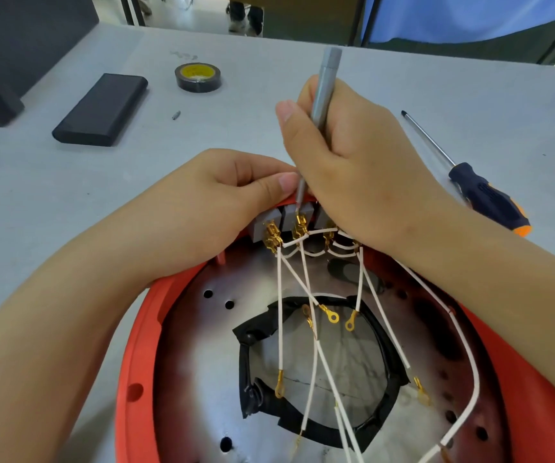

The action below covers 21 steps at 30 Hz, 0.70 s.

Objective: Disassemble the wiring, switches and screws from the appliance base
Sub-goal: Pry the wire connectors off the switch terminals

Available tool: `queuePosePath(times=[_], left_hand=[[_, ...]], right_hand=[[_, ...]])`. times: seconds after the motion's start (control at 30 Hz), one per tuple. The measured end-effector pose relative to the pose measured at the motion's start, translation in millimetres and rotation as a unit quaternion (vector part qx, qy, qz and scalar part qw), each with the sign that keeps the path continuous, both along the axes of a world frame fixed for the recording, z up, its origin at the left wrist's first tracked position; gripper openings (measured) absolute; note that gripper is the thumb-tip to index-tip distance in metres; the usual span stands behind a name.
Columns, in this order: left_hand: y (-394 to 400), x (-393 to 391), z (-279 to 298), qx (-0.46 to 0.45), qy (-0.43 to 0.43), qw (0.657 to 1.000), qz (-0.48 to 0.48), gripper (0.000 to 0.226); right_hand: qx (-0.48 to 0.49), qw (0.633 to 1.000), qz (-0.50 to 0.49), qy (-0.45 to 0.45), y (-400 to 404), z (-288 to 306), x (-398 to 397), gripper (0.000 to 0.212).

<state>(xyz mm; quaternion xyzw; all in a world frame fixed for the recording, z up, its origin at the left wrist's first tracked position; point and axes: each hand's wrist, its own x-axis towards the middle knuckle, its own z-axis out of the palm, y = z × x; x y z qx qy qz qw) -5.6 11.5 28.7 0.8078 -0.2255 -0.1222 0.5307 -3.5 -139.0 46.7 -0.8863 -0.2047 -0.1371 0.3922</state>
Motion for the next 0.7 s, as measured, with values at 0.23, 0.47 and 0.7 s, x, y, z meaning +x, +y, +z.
queuePosePath(times=[0.23, 0.47, 0.7], left_hand=[[2, 2, 1, -0.002, 0.007, 1.000, 0.000, 0.026], [2, 2, 0, 0.032, -0.004, 0.999, 0.001, 0.024], [-1, 0, 2, 0.066, -0.015, 0.998, -0.010, 0.032]], right_hand=[[-0.023, 1.000, 0.011, -0.005, -3, 1, 5, 0.030], [-0.045, 0.999, 0.002, 0.000, -2, 1, 4, 0.031], [-0.042, 0.998, -0.038, 0.009, 2, -3, 12, 0.036]])
